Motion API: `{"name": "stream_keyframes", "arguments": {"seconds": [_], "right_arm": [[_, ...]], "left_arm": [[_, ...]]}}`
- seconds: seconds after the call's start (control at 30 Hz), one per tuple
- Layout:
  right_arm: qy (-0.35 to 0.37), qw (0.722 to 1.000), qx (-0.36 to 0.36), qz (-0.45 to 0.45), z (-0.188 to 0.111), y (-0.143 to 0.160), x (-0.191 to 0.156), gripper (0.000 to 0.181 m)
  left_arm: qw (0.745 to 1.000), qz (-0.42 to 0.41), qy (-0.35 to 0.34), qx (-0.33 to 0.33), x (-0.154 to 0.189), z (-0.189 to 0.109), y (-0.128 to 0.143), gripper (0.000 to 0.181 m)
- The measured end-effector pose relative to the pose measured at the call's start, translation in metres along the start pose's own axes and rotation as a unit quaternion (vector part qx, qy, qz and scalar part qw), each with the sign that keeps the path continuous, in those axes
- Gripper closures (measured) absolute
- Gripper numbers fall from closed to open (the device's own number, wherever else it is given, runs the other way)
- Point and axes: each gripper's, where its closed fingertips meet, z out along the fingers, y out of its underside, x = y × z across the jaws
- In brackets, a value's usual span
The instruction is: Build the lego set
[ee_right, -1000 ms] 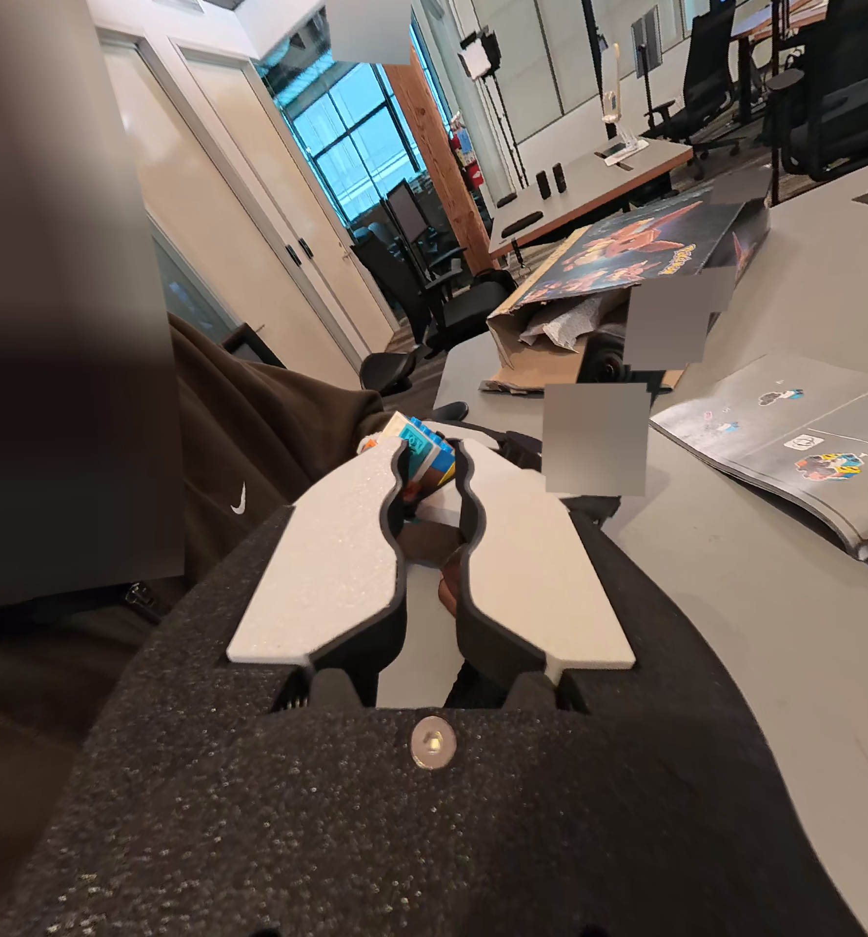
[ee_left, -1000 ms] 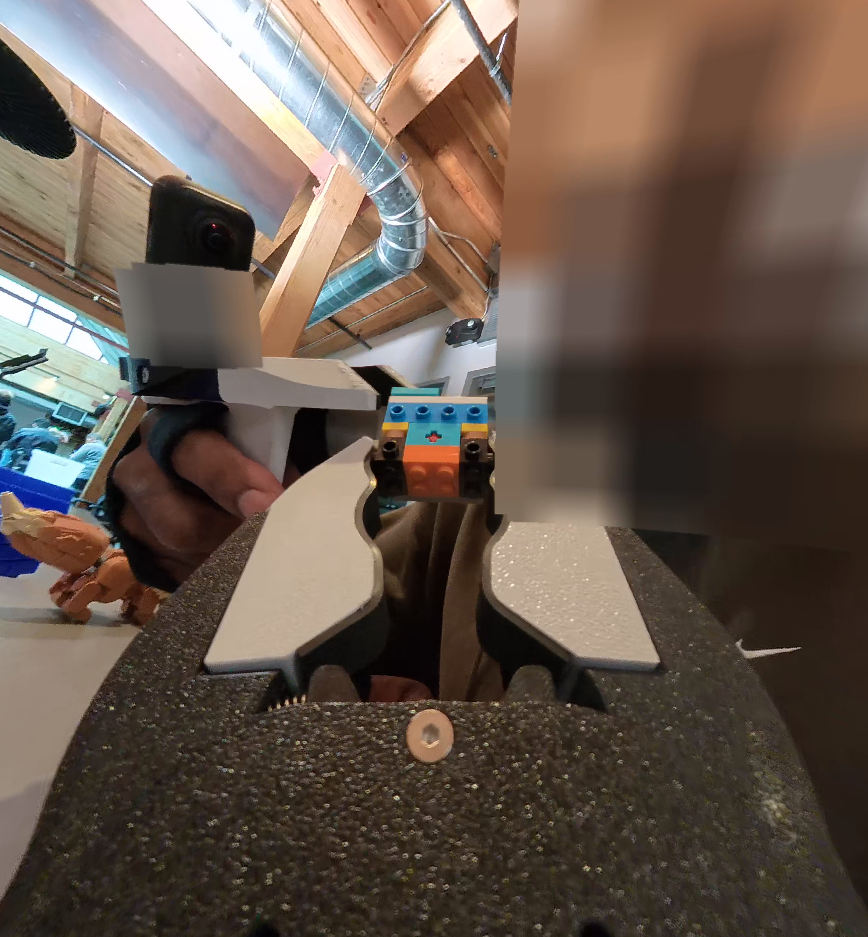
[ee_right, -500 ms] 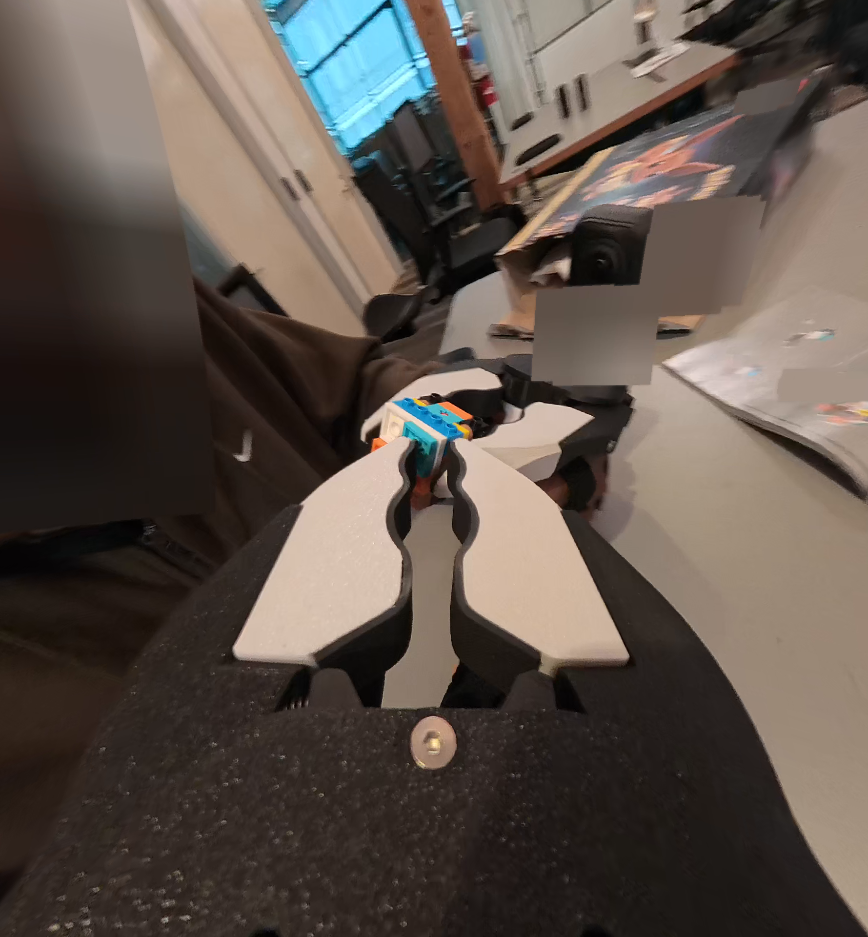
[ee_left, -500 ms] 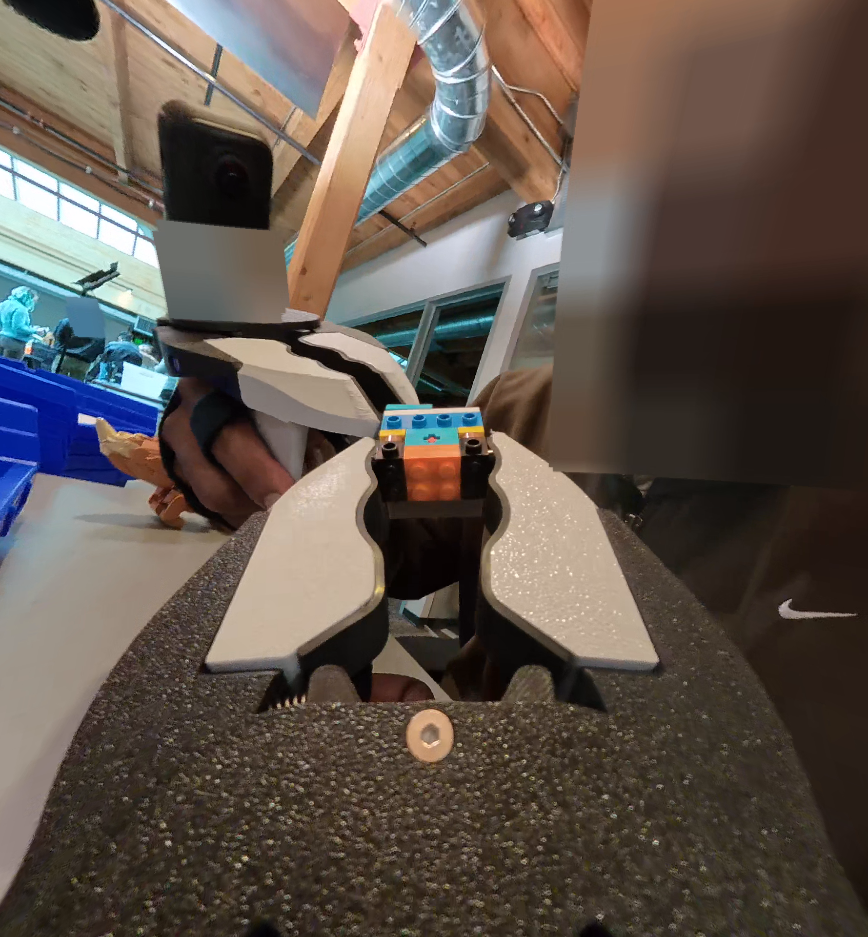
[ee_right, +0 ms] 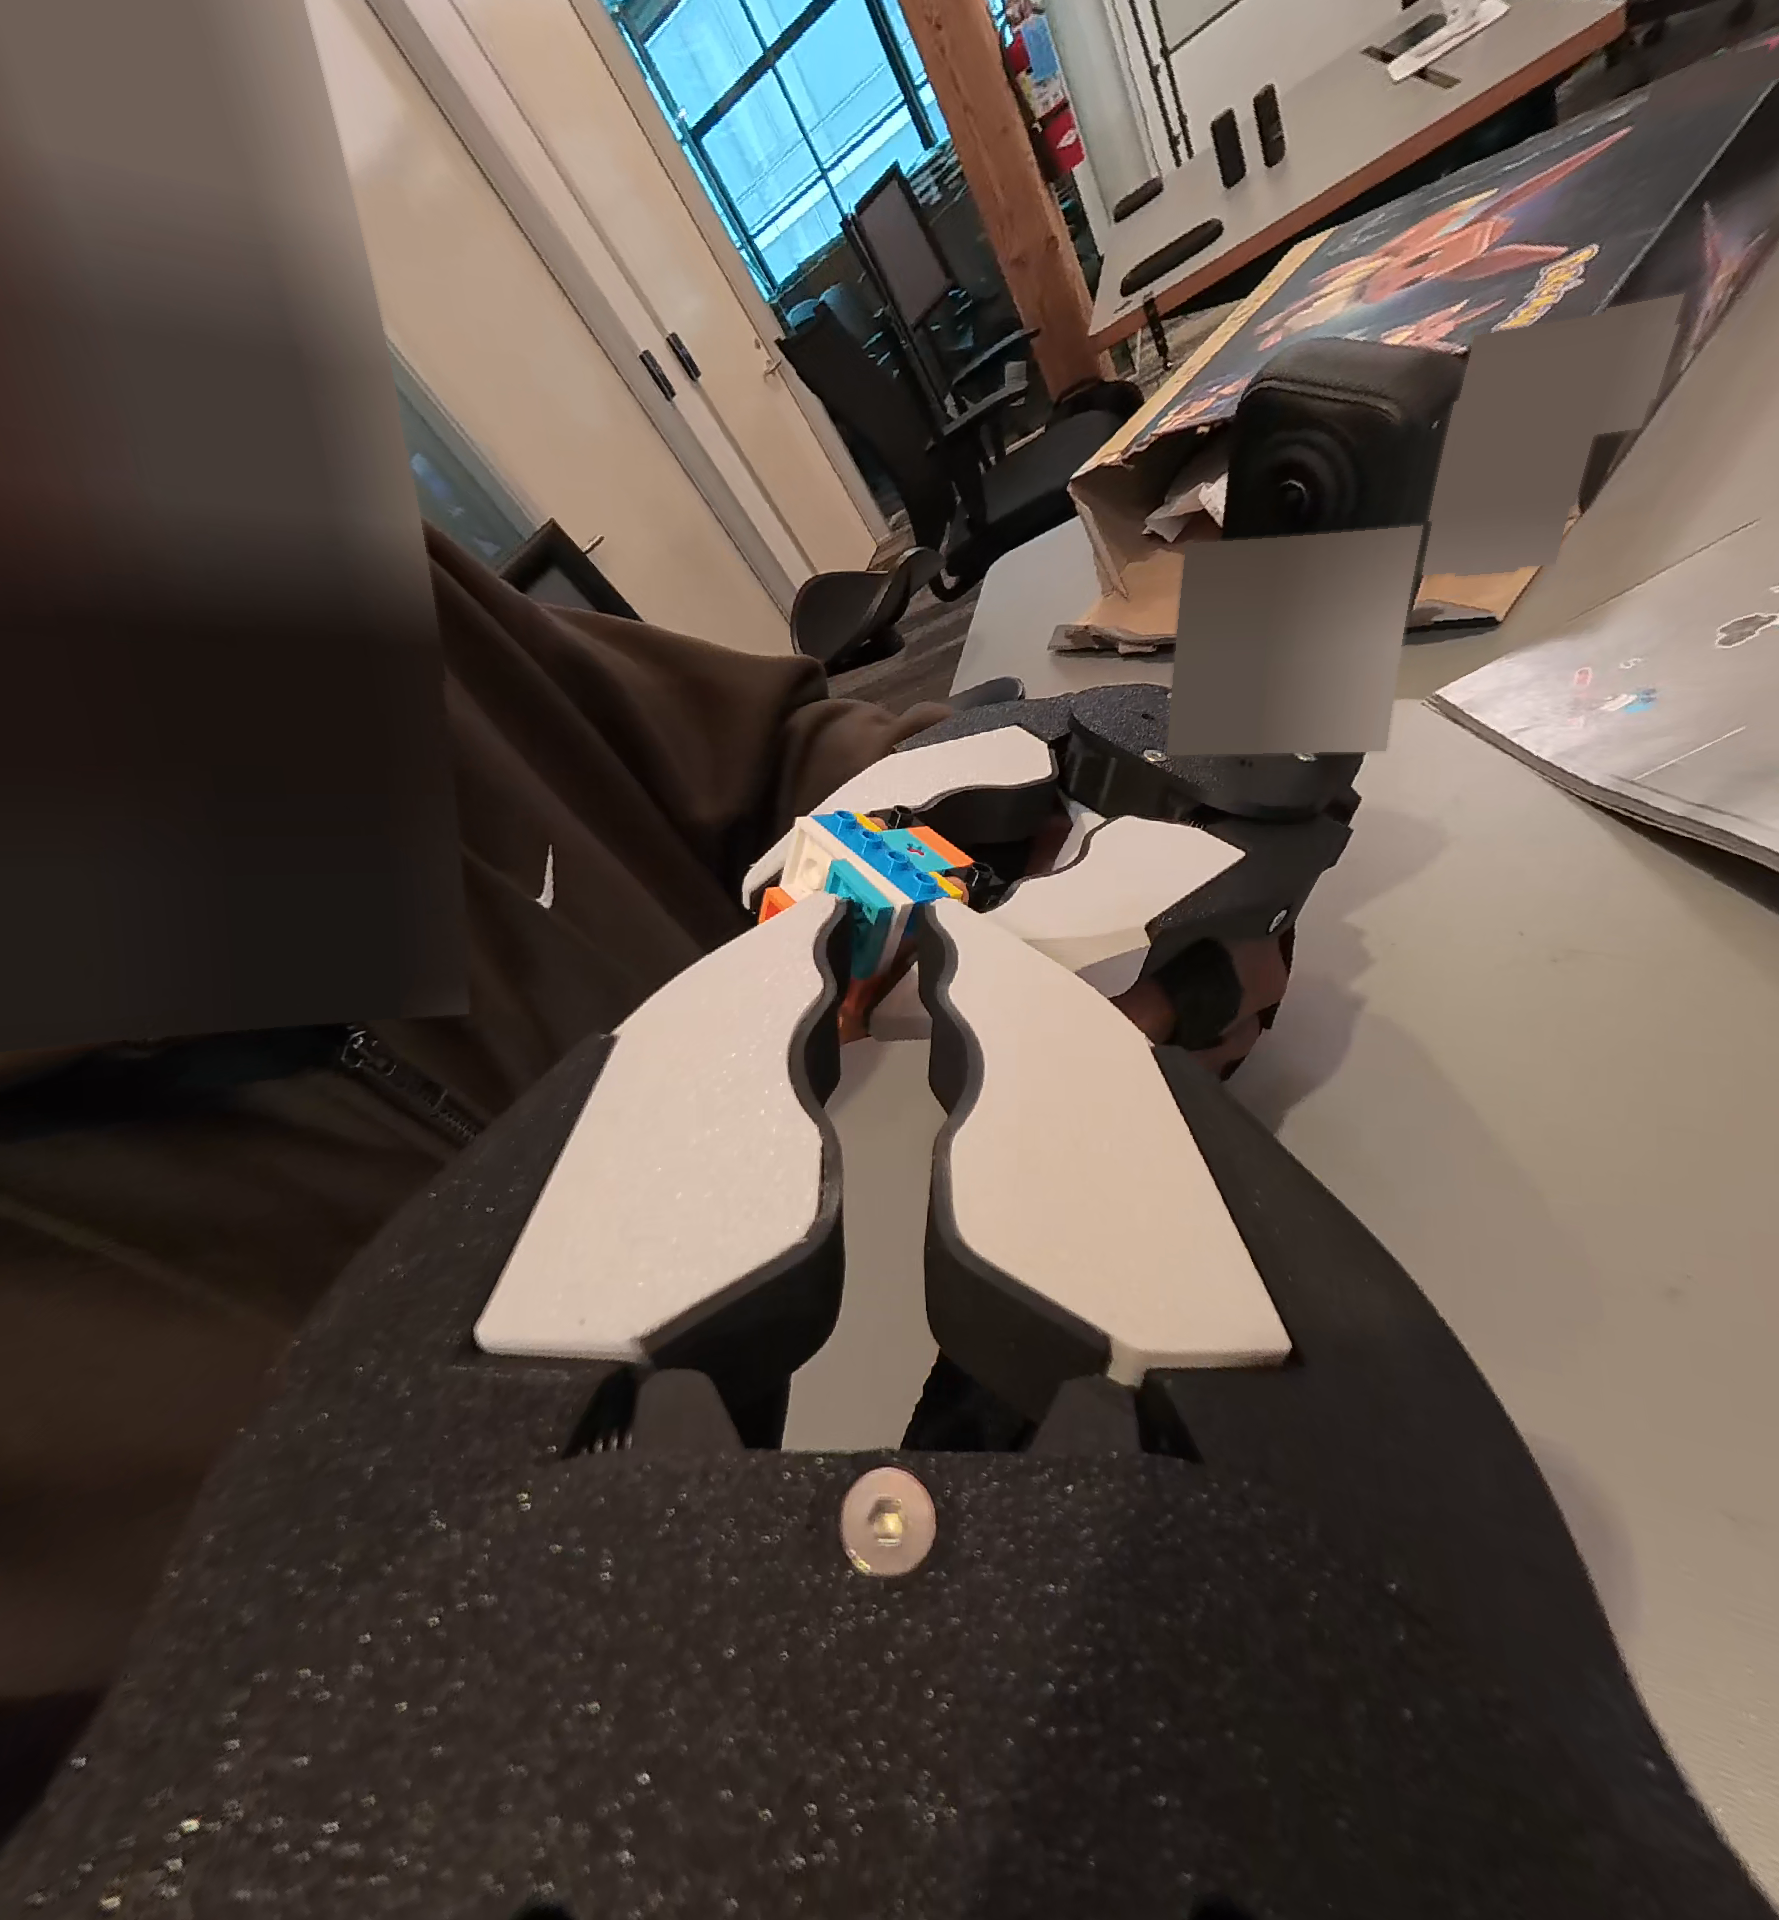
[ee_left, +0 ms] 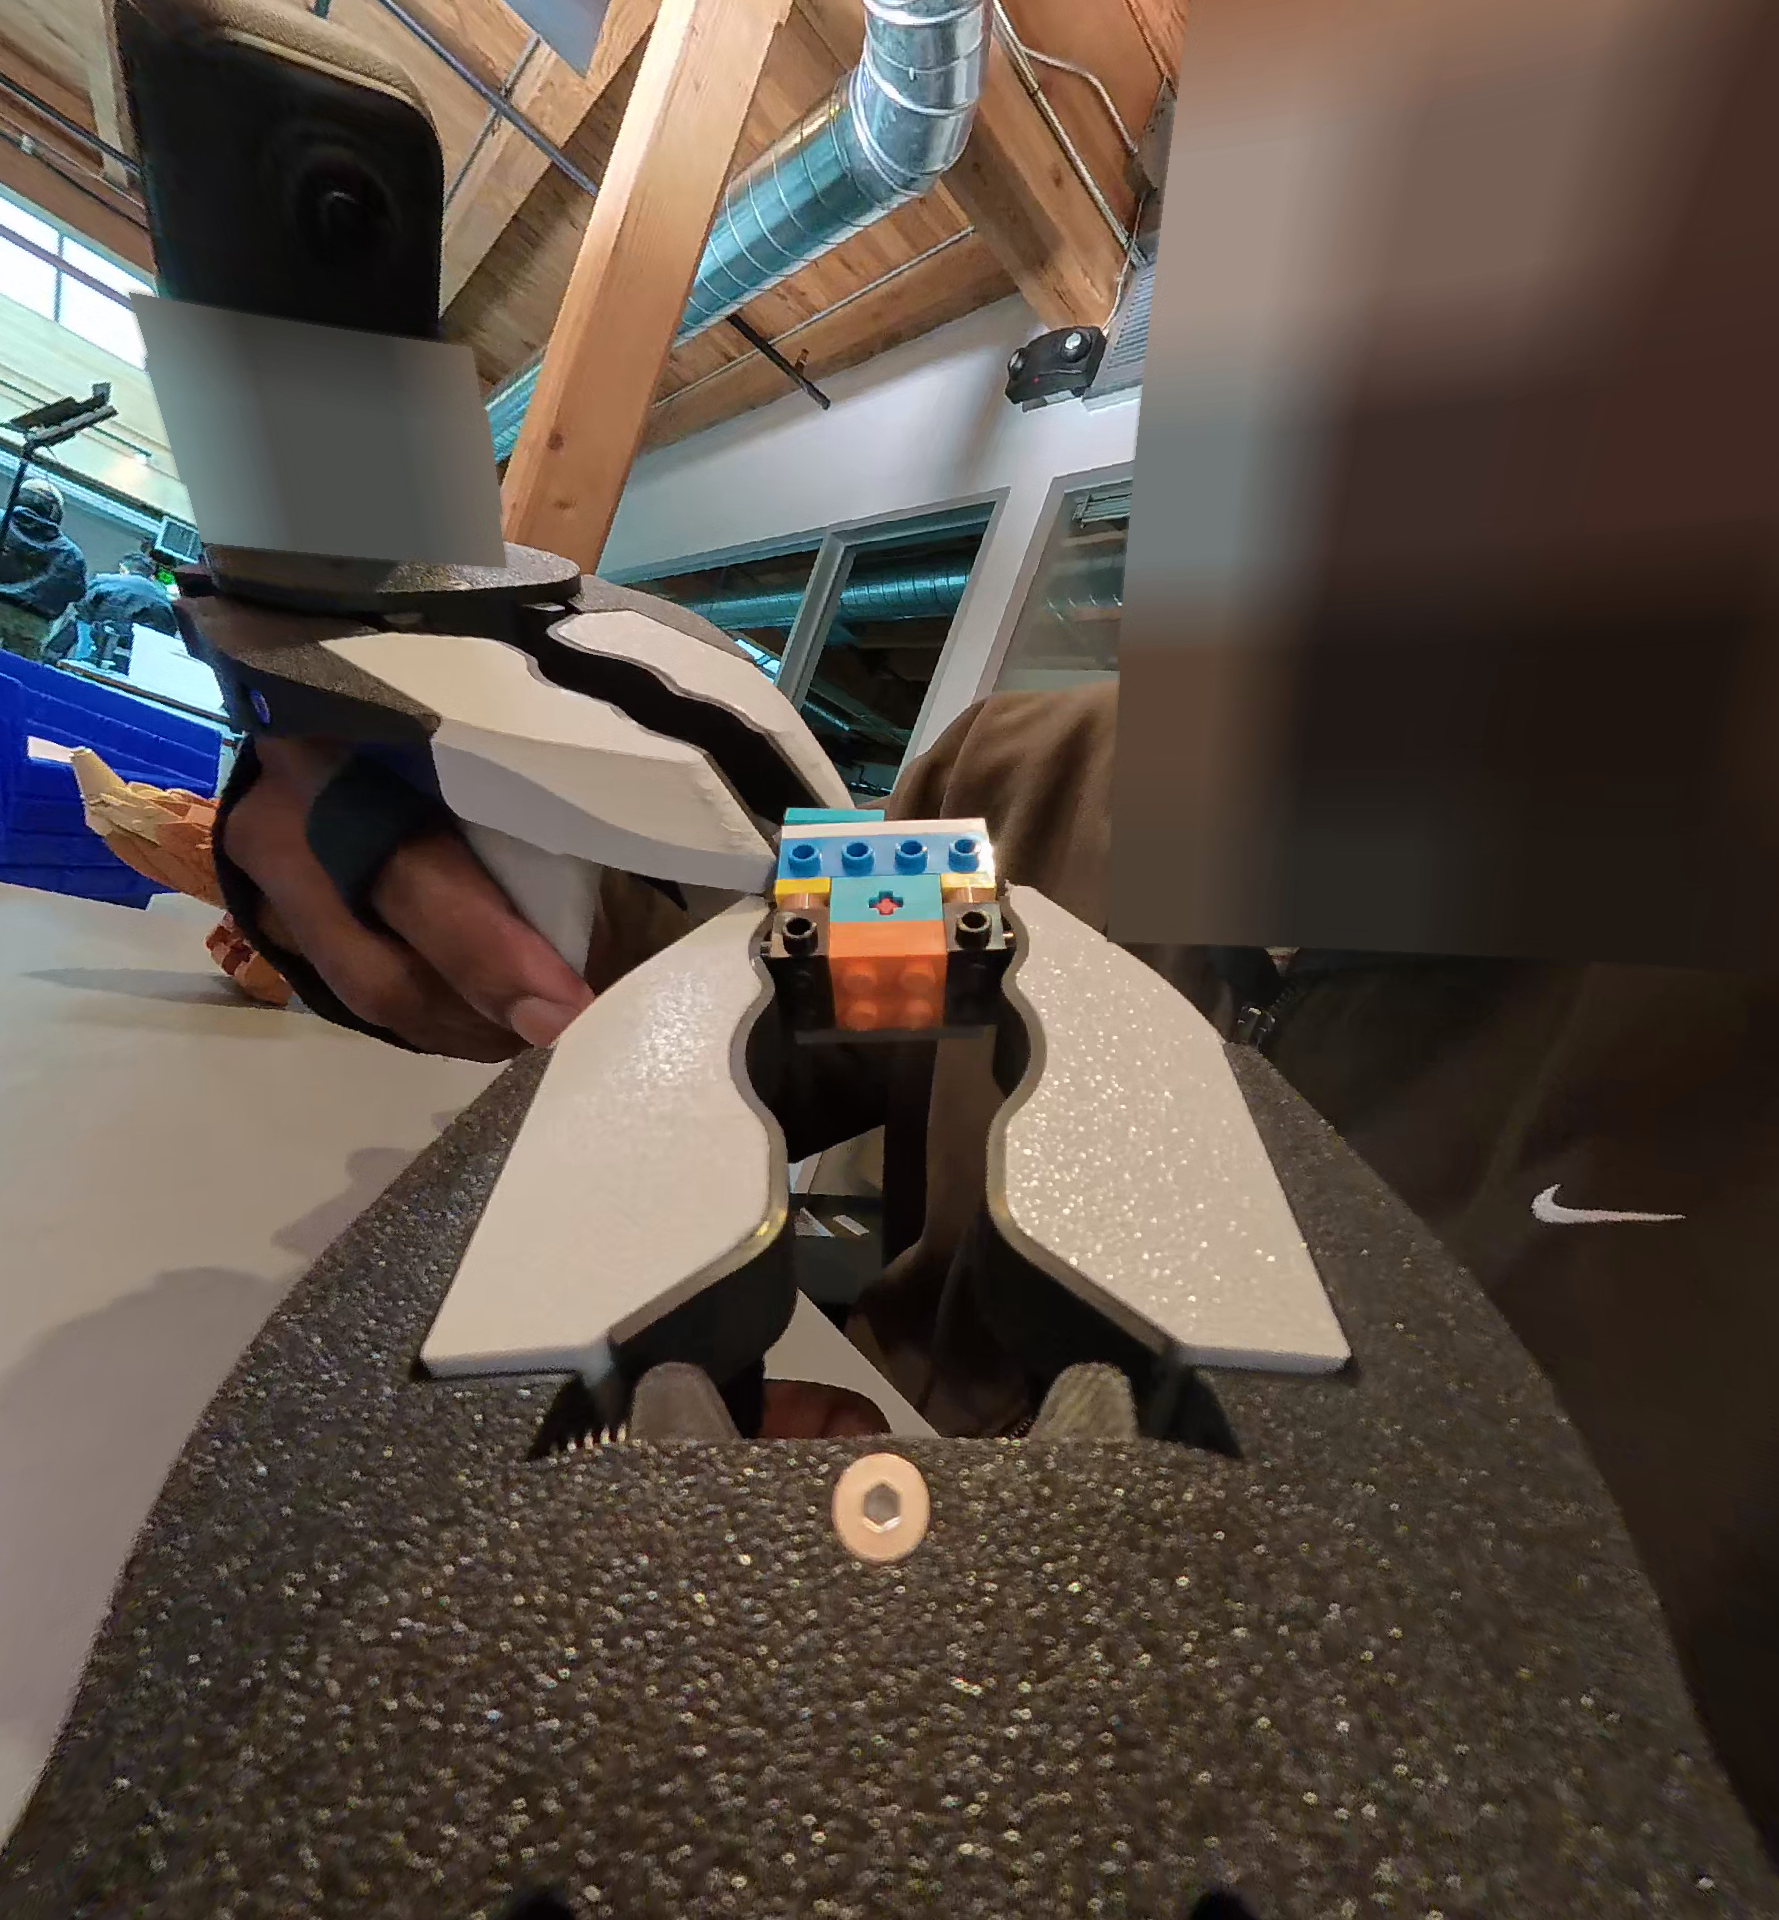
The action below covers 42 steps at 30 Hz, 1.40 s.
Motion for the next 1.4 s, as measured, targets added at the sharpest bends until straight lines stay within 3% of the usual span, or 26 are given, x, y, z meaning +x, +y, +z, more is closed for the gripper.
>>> {"name": "stream_keyframes", "arguments": {"seconds": [0.8,1.0,1.1,1.23,1.4], "right_arm": [[-0.039,0.999,-0.002,0.031,-0.001,0.010,0.004,0.170],[-0.030,0.996,0.083,-0.025,-0.008,-0.004,0.005,0.175],[-0.042,0.988,0.143,-0.026,-0.018,-0.015,0.004,0.167],[0.026,0.978,0.169,-0.116,-0.025,-0.017,0.011,0.151],[0.131,0.942,0.094,-0.296,-0.009,0.005,0.016,0.128]], "left_arm": [[1.000,-0.007,-0.014,-0.027,-0.005,-0.001,0.009,0.143],[0.999,0.014,-0.016,0.029,-0.007,-0.001,-0.005,0.143],[0.998,0.004,-0.009,0.058,-0.006,-0.005,-0.013,0.143],[0.994,-0.039,0.014,0.103,-0.006,-0.011,-0.023,0.143],[0.987,-0.088,0.052,0.125,-0.006,-0.006,-0.024,0.143]]}}
